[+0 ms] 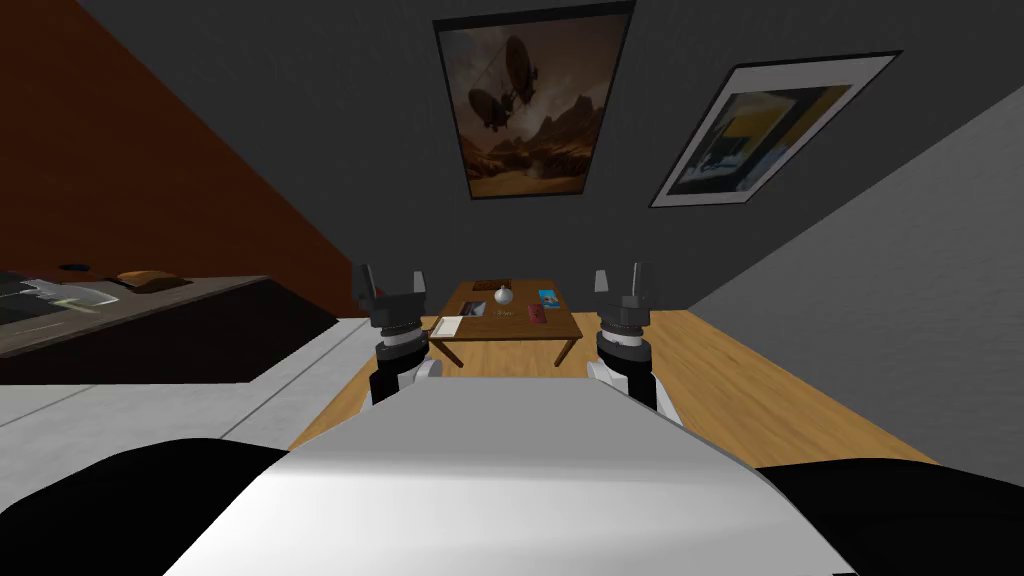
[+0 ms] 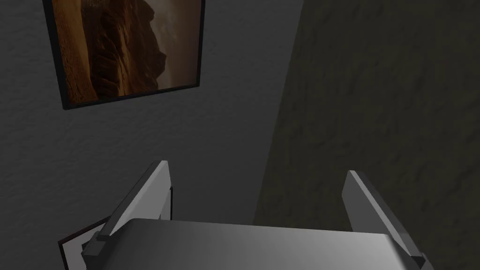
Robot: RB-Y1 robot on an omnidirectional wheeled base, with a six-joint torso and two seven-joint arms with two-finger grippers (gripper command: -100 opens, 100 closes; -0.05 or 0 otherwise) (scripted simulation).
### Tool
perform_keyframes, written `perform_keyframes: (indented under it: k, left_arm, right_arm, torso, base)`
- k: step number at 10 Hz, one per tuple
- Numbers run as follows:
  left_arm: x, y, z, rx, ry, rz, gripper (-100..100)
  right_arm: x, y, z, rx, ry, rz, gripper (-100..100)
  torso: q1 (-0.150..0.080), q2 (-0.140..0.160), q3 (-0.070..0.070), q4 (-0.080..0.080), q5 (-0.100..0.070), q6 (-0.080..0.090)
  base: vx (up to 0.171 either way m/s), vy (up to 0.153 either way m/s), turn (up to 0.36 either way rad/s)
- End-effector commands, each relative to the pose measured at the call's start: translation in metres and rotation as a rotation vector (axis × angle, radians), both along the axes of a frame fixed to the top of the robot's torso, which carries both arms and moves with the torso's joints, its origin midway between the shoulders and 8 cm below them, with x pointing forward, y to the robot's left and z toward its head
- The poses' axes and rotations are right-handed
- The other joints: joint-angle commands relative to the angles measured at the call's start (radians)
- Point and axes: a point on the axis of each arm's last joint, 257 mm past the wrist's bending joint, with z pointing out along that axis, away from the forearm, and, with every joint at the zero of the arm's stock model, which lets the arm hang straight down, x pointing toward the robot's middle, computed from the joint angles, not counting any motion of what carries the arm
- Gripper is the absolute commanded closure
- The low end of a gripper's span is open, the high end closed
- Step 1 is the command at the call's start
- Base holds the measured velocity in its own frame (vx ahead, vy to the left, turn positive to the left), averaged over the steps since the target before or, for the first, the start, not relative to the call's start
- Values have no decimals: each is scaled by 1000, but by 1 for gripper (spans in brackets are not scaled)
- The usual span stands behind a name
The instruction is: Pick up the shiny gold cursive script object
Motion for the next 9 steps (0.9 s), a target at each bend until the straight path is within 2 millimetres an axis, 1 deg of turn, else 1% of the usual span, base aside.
perform_keyframes:
  k: [1, 4, 5, 7, 8, 9]
  left_arm:
    - [12, 4, -11, -5, 43, -19, -100]
    - [39, 17, -41, -29, 147, -47, -100]
    - [39, 17, -41, -35, 146, -49, -100]
    - [62, 29, -66, -50, 238, -63, -100]
    - [63, 32, -70, -67, 245, -67, -100]
    - [76, 40, -86, -73, 301, -70, -100]
  right_arm:
    - [0, 0, 0, 0, 0, 0, 0]
    - [0, 0, 0, 0, 0, 0, 0]
    - [0, 0, 0, 0, 0, 0, 0]
    - [0, 0, 0, 0, 0, 0, 0]
    - [0, 0, 0, 0, 0, 0, 0]
    - [0, 0, 0, 0, 0, 0, 0]
  torso:
    - [0, 0, 0, 0, 0, 0]
    - [0, 1, 0, 0, 0, 0]
    - [0, 1, 0, 0, 0, 0]
    - [0, 0, 0, 0, 0, 0]
    - [0, 0, 0, 0, 0, 1]
    - [0, 0, 0, 0, 0, 0]
  base:
    - [-10, -8, -128]
    - [-13, -8, -169]
    - [-6, -3, -61]
    - [-4, -7, -188]
    - [-2, -1, -104]
    - [-2, -7, -177]
